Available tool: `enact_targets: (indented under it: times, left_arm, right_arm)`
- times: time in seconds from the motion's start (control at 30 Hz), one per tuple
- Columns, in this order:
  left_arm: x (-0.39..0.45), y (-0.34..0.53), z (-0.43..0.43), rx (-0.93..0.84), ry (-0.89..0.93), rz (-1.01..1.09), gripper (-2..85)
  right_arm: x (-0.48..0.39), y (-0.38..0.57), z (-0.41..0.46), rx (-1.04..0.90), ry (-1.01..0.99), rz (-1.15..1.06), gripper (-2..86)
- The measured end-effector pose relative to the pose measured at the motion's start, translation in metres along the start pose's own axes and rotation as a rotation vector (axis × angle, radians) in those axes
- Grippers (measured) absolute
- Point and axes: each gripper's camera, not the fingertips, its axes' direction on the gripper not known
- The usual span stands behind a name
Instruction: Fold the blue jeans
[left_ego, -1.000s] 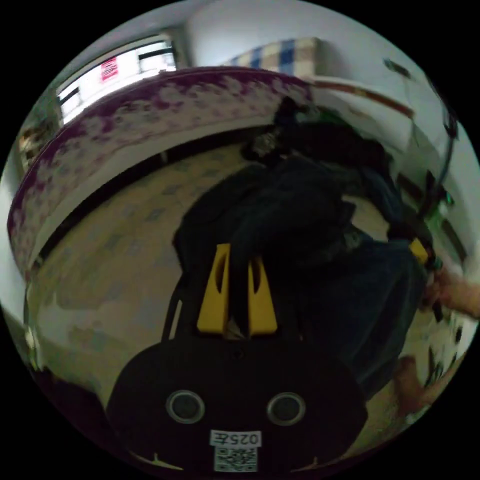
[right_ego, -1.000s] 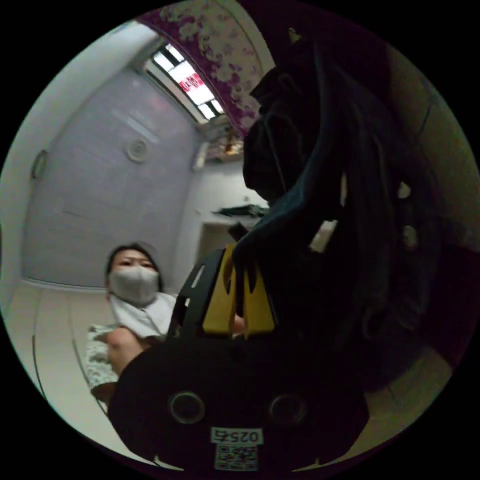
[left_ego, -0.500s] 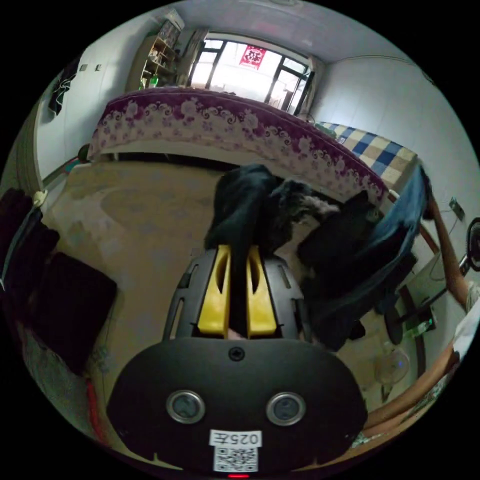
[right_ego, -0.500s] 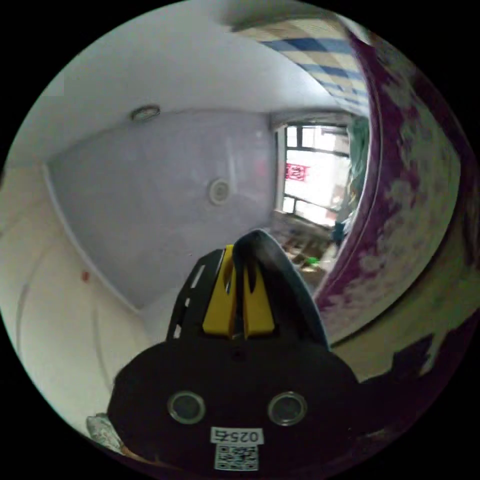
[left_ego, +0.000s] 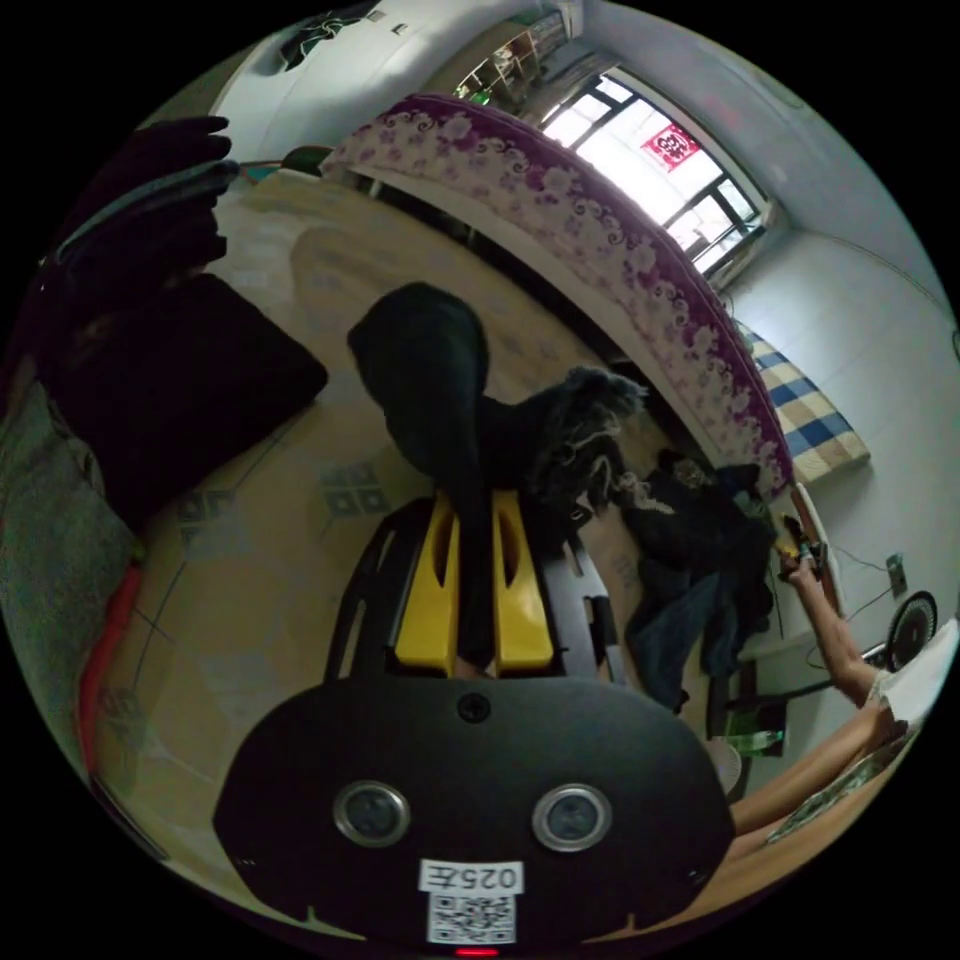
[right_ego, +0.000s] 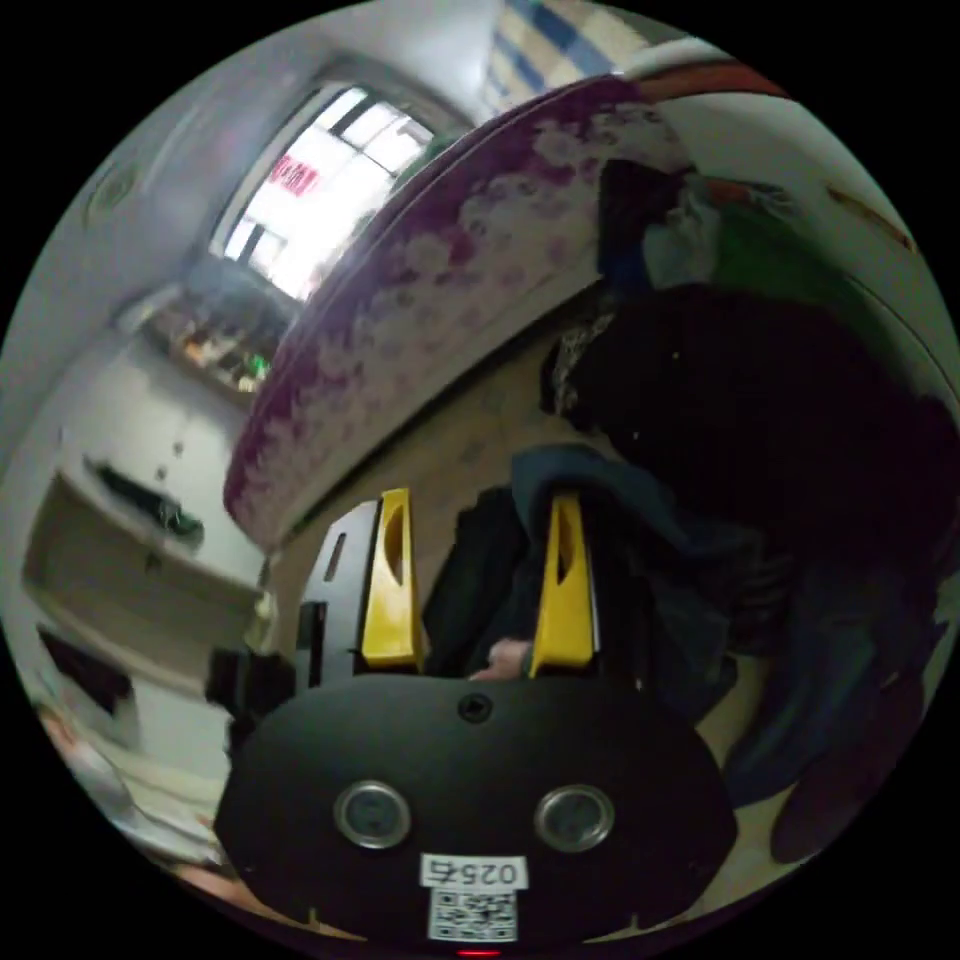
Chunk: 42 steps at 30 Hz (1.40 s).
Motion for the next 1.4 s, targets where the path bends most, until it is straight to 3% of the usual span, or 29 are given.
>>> enact_targets:
  times: [0.13,0.23,0.3,0.4,0.6,0.77,0.9,1.07,1.13,1.23,1.3,1.4]
  left_arm:
    - [0.036,-0.006,-0.001,-0.029,-0.033,0.03,2.8]
    - [0.063,-0.009,-0.002,-0.032,-0.028,0.028,2.7]
    - [0.082,-0.011,-0.003,-0.031,-0.019,0.007,2.5]
    - [0.107,-0.012,-0.001,-0.039,-0.026,-0.001,2.4]
    - [0.168,-0.017,0.001,-0.059,-0.049,-0.005,2.4]
    - [0.223,-0.009,0.007,-0.1,-0.087,0.051,2.6]
    - [0.261,0.008,0.009,-0.226,-0.15,0.127,2.5]
    - [0.246,0.043,-0.024,-0.266,-0.182,-0.027,0.7]
    - [0.244,0.061,-0.054,-0.181,-0.223,-0.111,-0.3]
    - [0.268,0.078,-0.113,0.02,-0.271,-0.149,-0.5]
    - [0.319,0.071,-0.127,0.075,-0.302,-0.012,1.6]
    - [0.397,0.048,-0.083,-0.005,-0.267,0.244,4.5]
  right_arm:
    - [-0.084,0.157,0.061,-0.032,0.02,-0.272,18.0]
    - [-0.132,0.296,0.112,-0.077,0.264,-0.384,10.4]
    - [-0.135,0.396,0.16,-0.074,0.527,-0.361,1.0]
    - [-0.101,0.455,0.239,-0.198,0.738,-0.304,-0.5]
    - [0.004,0.345,0.291,-0.065,0.592,0.055,-0.7]
    - [0.055,0.275,0.347,-0.114,0.747,-0.21,0.3]
    - [0.084,0.222,0.386,-0.211,0.845,-0.096,0.9]
    - [0.075,0.256,0.393,-0.23,0.9,-0.07,0.7]
    - [0.055,0.297,0.377,-0.192,0.846,-0.129,1.8]
    - [-0.007,0.382,0.339,-0.094,0.57,-0.328,5.1]
    - [-0.062,0.432,0.334,-0.132,0.268,-0.486,6.9]
    - [-0.108,0.441,0.372,-0.278,-0.02,-0.486,10.3]
